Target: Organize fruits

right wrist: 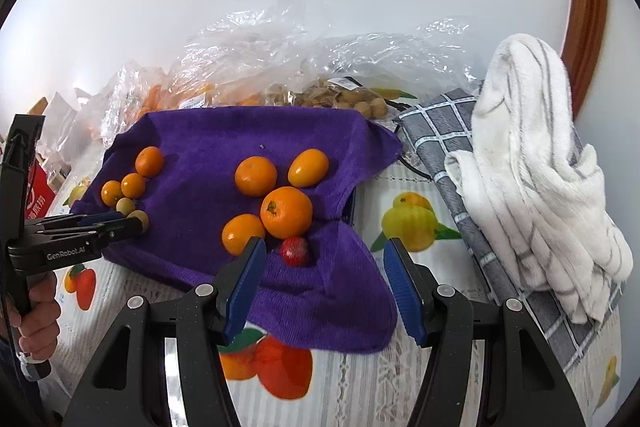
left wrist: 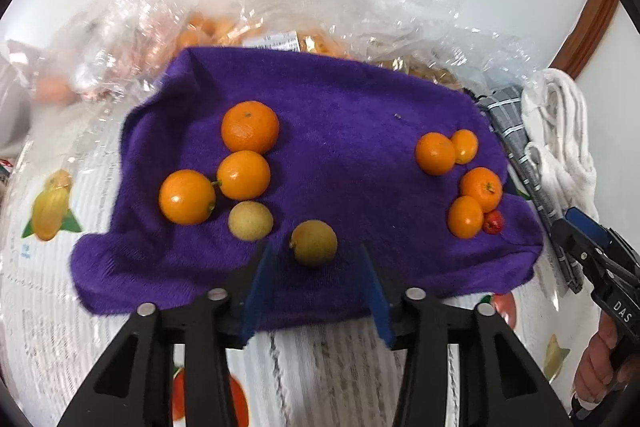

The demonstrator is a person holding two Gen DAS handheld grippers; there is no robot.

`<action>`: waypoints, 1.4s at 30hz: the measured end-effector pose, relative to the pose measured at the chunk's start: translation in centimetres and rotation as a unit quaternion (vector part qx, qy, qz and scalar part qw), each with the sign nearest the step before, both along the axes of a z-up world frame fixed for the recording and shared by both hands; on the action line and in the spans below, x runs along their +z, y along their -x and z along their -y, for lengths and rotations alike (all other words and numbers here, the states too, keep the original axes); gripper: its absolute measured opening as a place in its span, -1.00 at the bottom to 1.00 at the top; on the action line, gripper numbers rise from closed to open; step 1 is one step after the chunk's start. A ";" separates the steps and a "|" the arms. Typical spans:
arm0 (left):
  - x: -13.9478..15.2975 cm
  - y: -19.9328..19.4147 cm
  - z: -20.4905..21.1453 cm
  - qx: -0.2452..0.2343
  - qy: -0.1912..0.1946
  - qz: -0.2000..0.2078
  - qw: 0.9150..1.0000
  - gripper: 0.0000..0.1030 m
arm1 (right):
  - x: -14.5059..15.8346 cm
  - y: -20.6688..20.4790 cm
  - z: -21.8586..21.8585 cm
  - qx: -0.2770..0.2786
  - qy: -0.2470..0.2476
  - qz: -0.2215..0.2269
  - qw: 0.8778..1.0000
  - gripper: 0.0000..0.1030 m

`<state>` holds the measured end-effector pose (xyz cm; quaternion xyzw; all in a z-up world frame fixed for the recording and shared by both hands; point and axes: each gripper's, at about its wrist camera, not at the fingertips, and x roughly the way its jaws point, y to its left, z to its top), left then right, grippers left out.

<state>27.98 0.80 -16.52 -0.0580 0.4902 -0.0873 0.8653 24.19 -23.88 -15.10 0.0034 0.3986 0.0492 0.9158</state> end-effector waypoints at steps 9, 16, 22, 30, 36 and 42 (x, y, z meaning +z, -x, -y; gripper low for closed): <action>4.8 6.7 -1.7 0.015 -0.009 0.051 0.999 0.26 | 3.7 4.9 -0.8 -0.014 0.008 0.022 1.000 0.18; 8.7 13.1 -1.8 0.038 -0.045 0.111 0.992 0.44 | 6.1 10.3 -0.7 -0.031 0.003 0.032 0.999 0.23; 11.5 18.1 -0.8 0.046 -0.051 0.154 0.986 0.76 | 7.2 15.0 -0.1 -0.037 -0.004 0.051 0.998 0.64; 13.2 22.6 0.9 0.044 -0.058 0.189 0.979 0.95 | 9.1 20.2 0.4 -0.037 -0.004 0.090 0.995 0.99; 13.6 24.8 1.4 0.043 -0.051 0.201 0.977 0.97 | 9.4 22.4 0.8 -0.048 0.003 0.094 0.994 0.99; 13.7 25.3 1.7 0.046 -0.058 0.204 0.976 0.97 | 9.8 23.6 1.3 -0.049 -0.009 0.101 0.994 0.99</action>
